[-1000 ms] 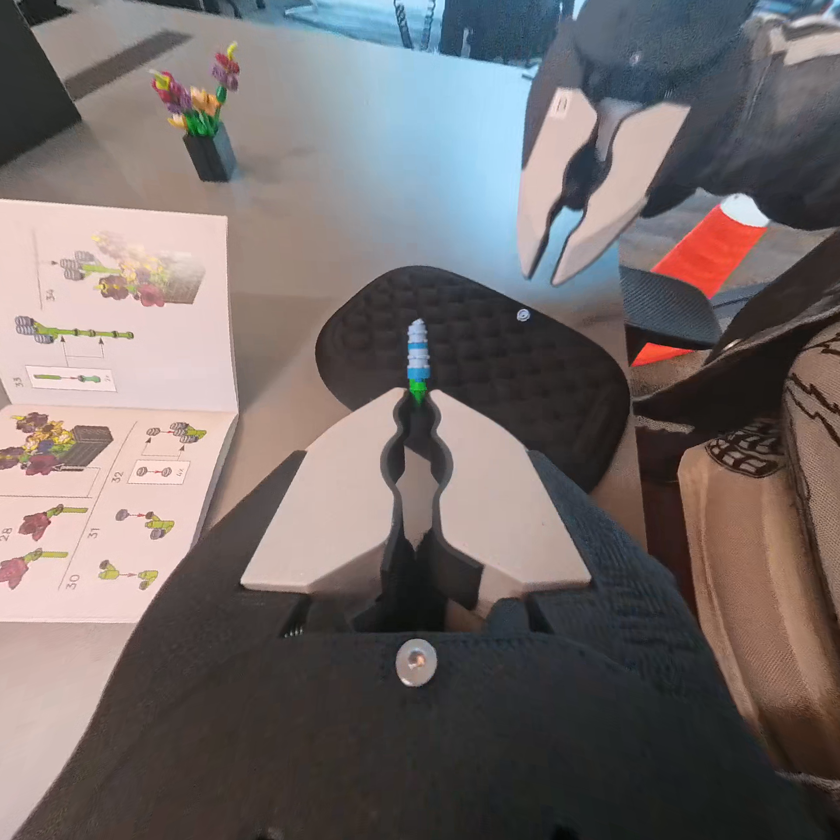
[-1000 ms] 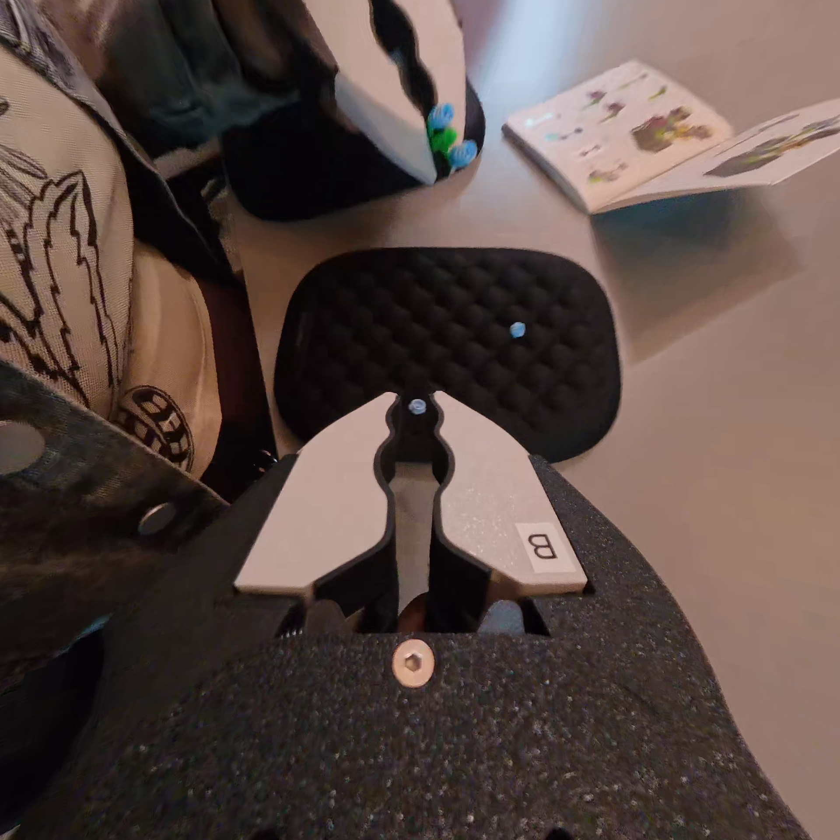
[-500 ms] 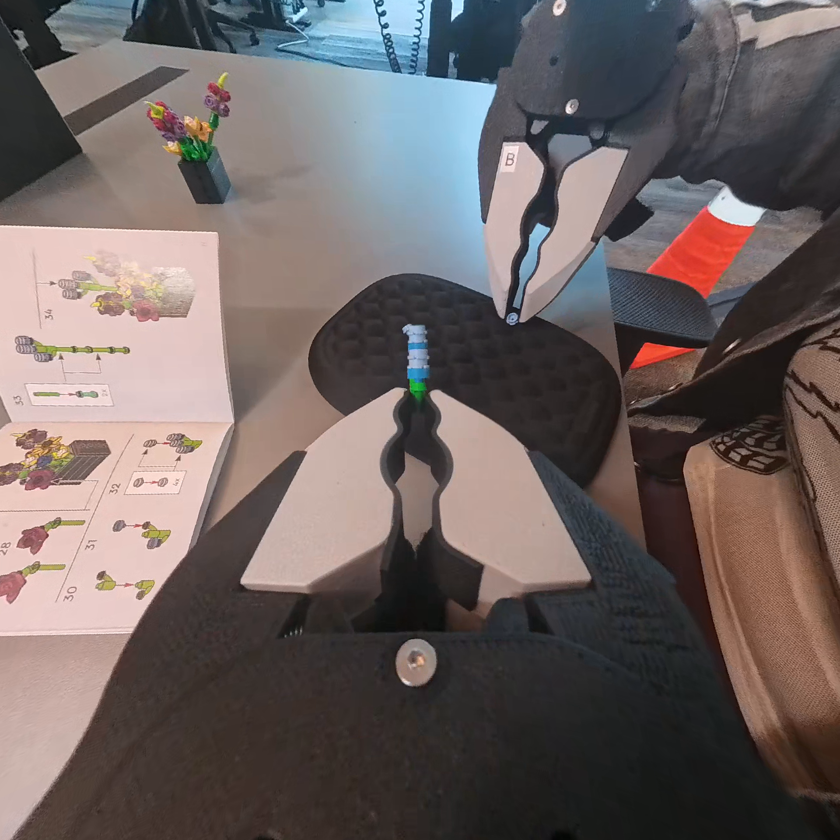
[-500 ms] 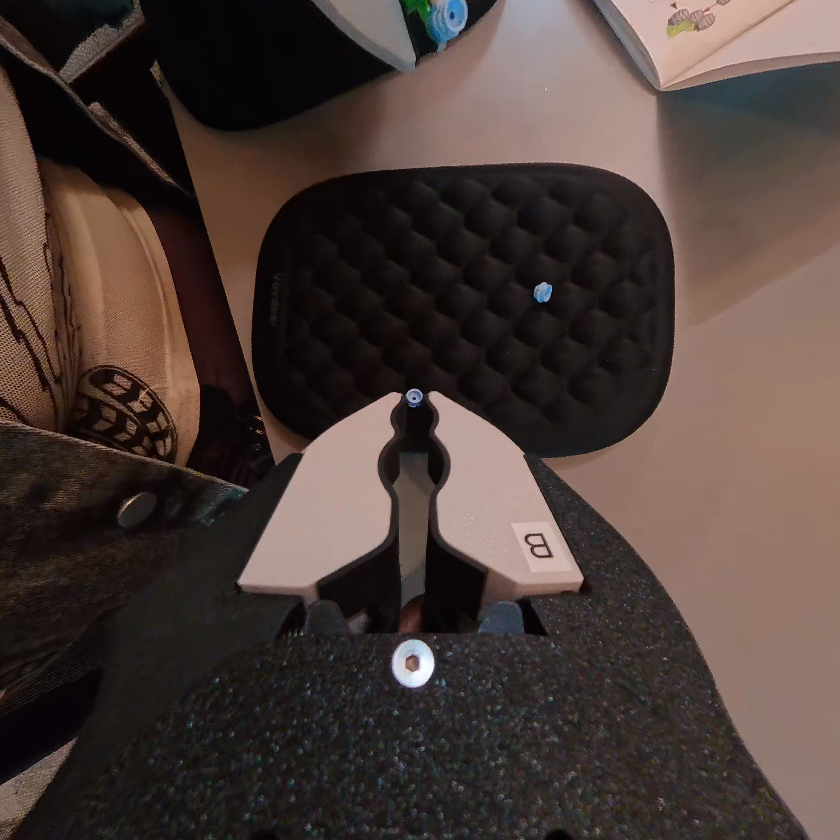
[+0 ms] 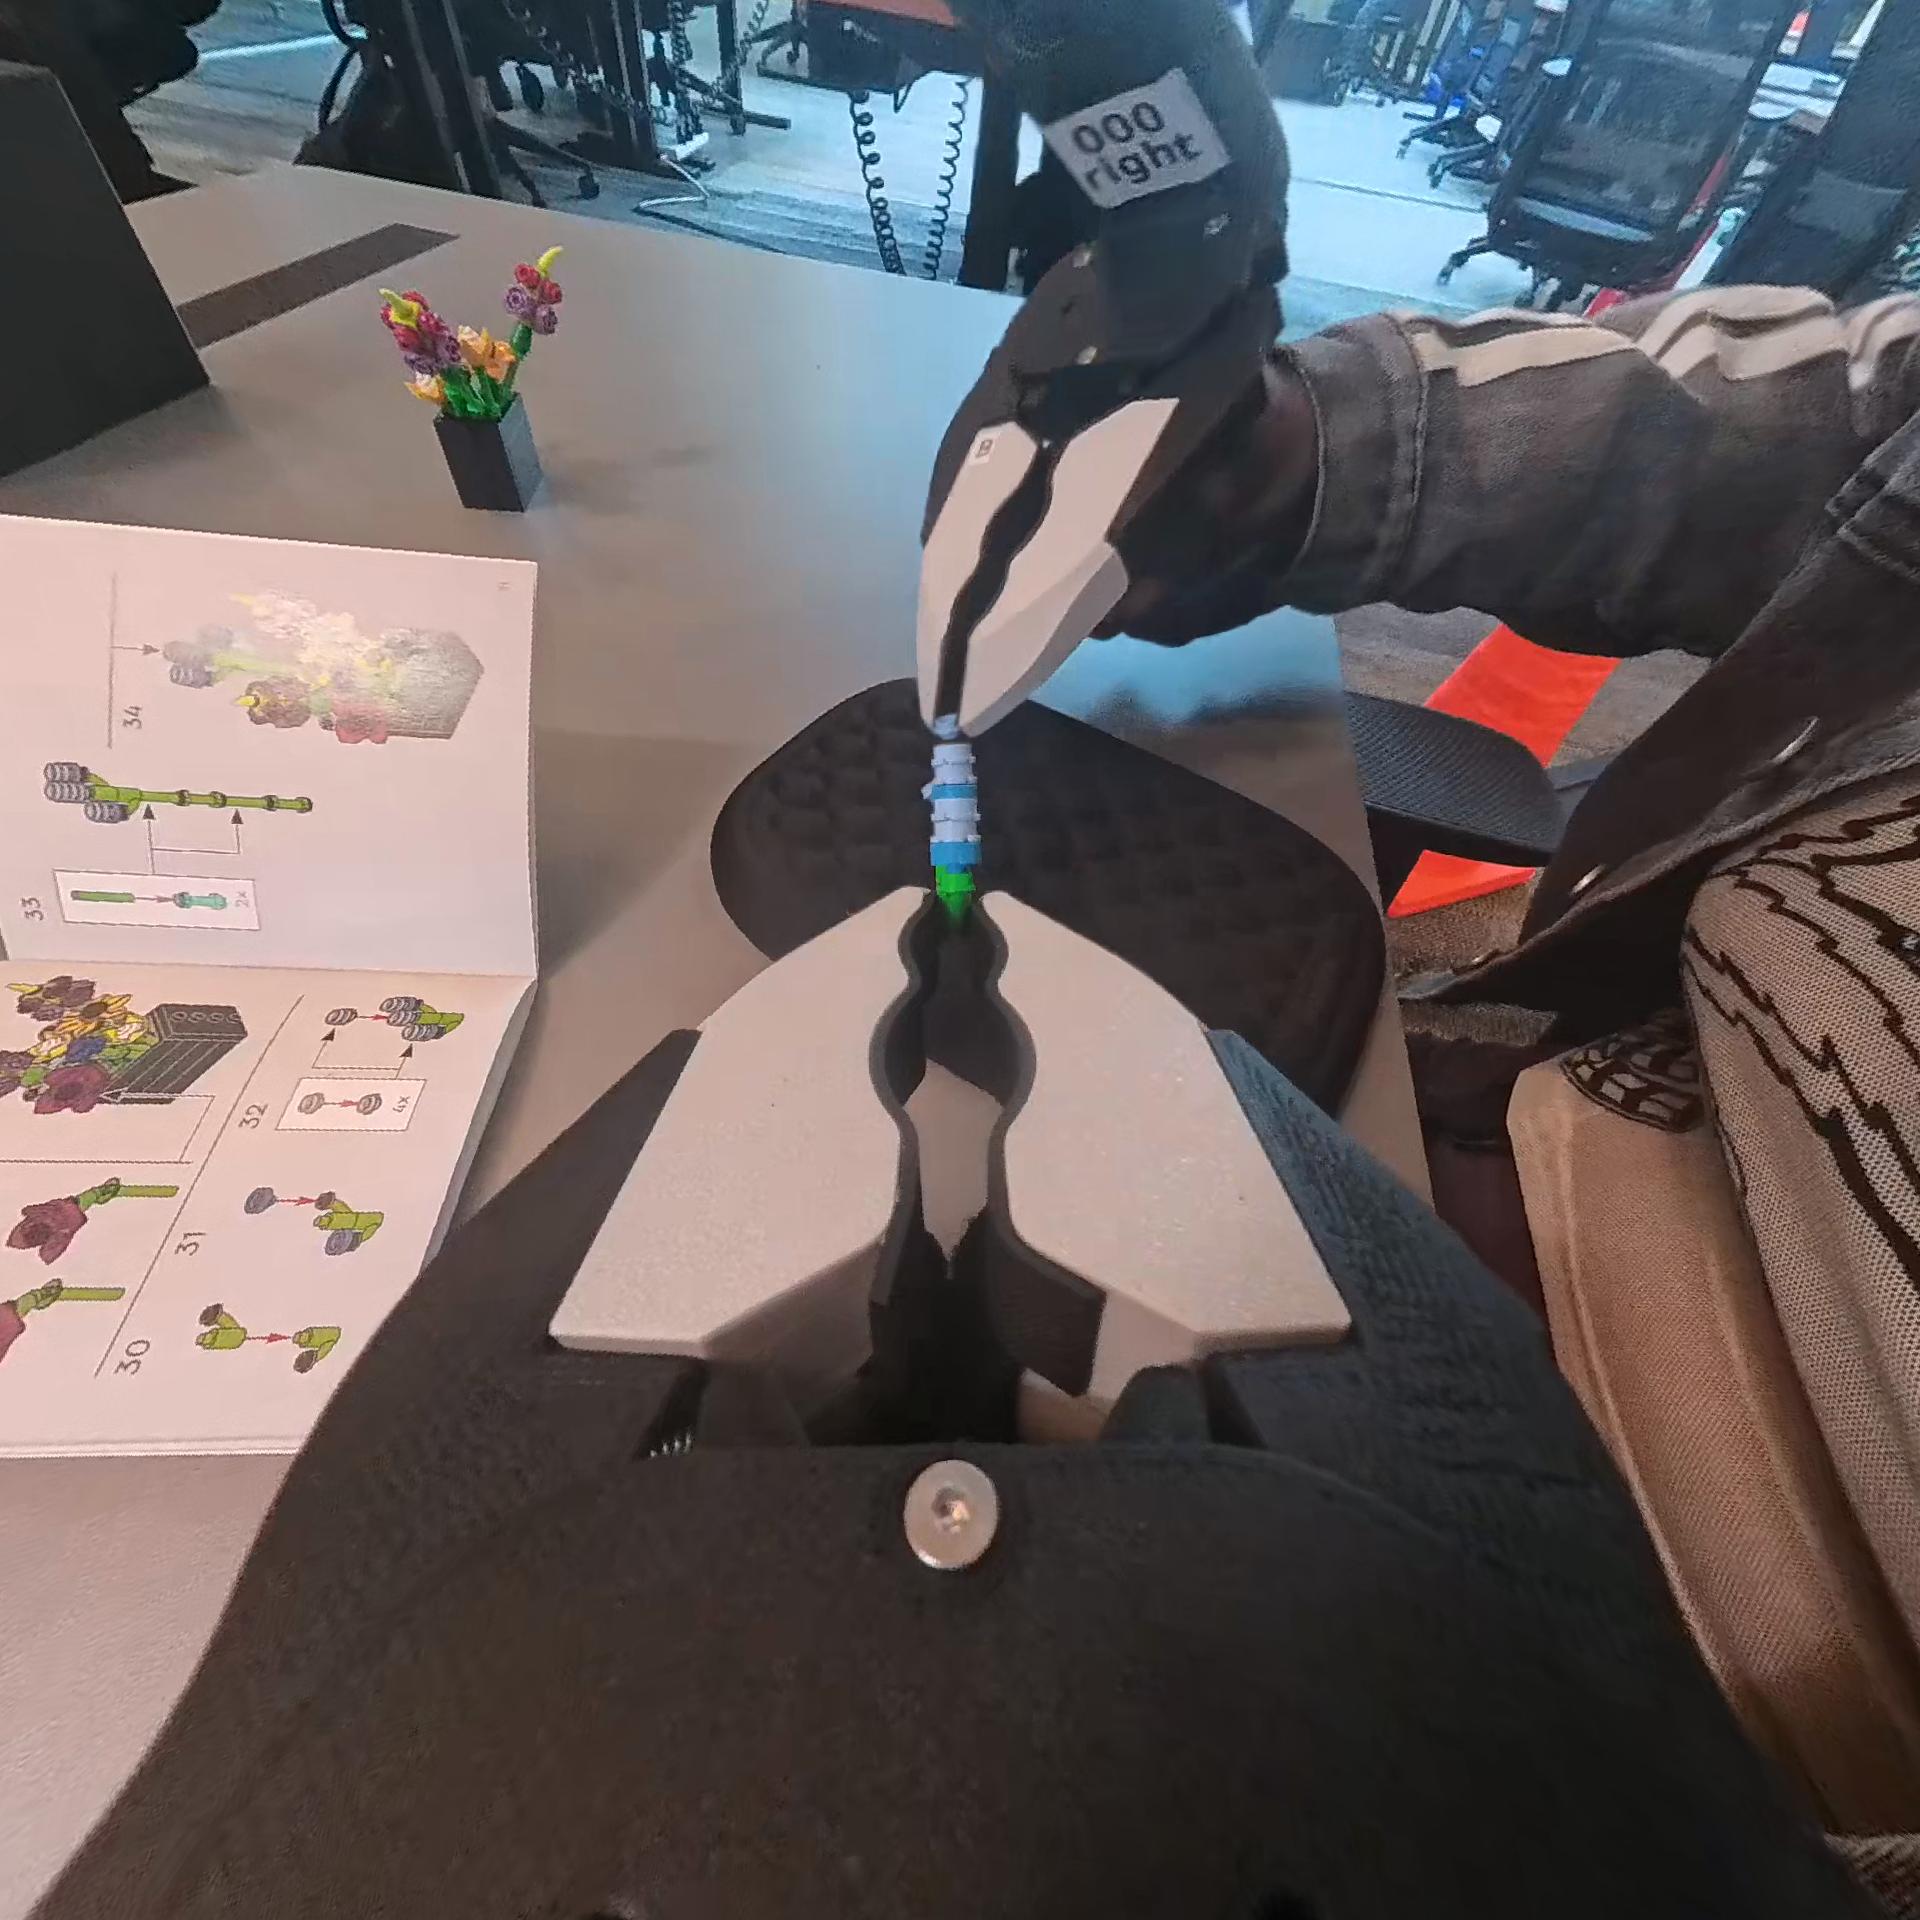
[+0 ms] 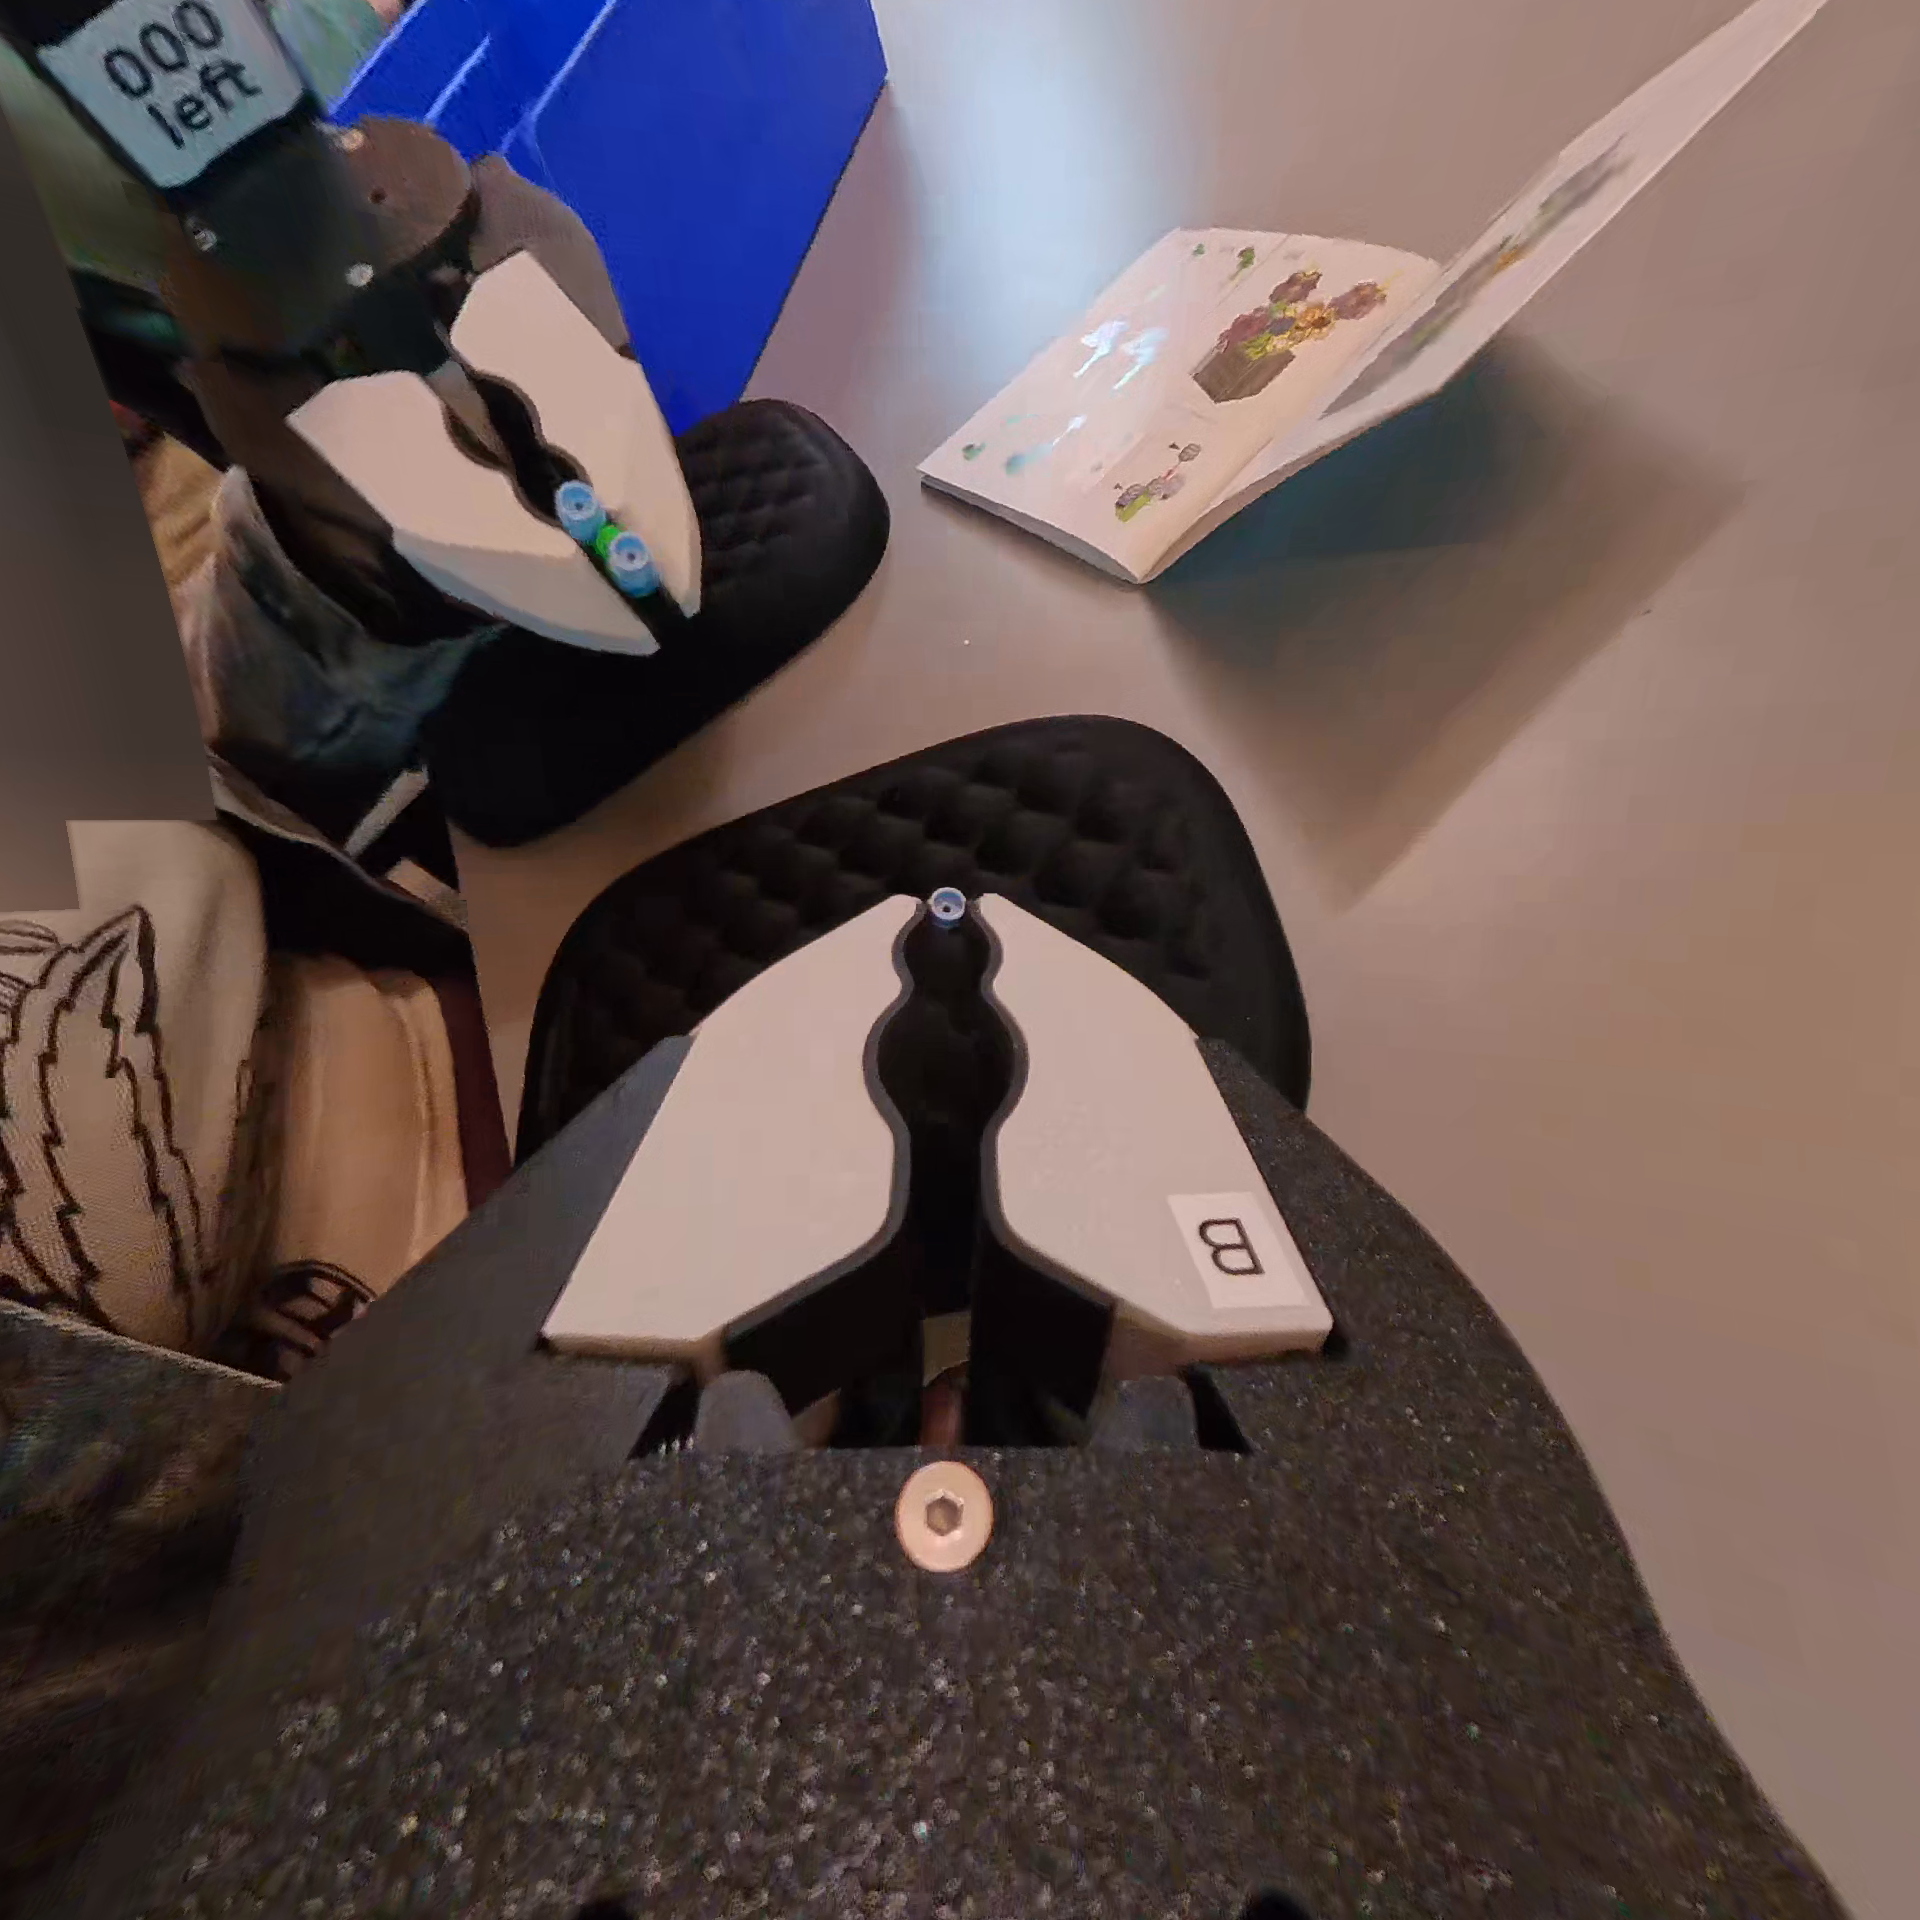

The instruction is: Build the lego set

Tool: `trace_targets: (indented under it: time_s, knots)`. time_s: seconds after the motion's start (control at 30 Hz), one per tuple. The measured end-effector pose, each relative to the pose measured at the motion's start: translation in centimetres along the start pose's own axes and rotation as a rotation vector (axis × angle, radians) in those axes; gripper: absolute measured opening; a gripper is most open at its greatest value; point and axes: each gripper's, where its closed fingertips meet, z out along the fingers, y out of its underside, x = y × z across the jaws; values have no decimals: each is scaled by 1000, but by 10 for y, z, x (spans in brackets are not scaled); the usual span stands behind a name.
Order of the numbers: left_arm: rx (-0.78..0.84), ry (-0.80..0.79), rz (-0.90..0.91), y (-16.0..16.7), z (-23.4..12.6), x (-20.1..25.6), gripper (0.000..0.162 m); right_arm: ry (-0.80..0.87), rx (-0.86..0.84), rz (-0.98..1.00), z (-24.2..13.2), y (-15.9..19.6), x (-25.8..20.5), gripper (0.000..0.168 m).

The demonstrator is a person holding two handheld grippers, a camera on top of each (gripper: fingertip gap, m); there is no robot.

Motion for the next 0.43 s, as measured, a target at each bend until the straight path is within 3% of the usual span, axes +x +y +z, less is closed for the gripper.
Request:
trace_targets:
  time_s: [0.23, 0.43]
  knots:
    - [-3, 4, -4, 0, 0, 0, 6, -34, 24, -31, 4, -9, -9, 6]
    - [182, 20, -55, -26, -9, 0, 6, -277, 405, 74, 4, -77, -68, 6]
